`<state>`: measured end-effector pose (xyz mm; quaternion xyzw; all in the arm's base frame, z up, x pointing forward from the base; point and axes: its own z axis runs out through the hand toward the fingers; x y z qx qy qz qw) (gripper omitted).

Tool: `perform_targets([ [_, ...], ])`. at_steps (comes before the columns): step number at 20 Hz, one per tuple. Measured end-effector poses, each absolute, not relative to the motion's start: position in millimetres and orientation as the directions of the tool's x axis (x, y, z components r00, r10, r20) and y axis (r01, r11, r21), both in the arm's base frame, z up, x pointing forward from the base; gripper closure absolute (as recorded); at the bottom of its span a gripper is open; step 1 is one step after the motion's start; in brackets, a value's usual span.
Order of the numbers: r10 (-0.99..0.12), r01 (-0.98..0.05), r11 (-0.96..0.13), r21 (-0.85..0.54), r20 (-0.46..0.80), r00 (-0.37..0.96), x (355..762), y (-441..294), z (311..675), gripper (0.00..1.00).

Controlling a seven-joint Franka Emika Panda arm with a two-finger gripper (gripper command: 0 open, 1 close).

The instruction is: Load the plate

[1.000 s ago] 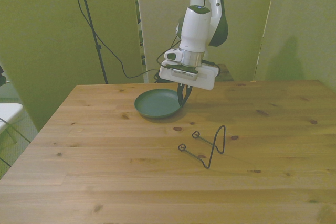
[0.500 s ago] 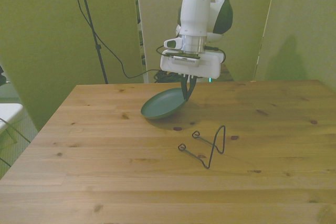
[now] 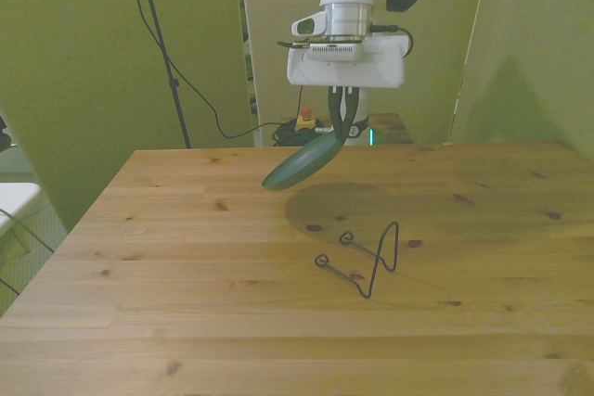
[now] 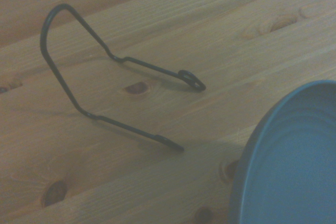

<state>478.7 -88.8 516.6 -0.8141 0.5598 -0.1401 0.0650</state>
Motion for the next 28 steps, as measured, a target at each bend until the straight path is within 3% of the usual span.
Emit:
perform_targets([
  [5, -0.93, -0.884, -0.364, -0.295, 0.171, 0.326, 481.0, -89.6, 518.6, 1.0],
  [19, -0.962, -0.698, -0.272, -0.663, 0.187, 0.197, 490.1, -62.3, 507.2, 1.0],
  [28, -0.968, -0.665, -0.249, -0.704, 0.171, 0.181, 541.0, -29.6, 487.3, 1.0],
])
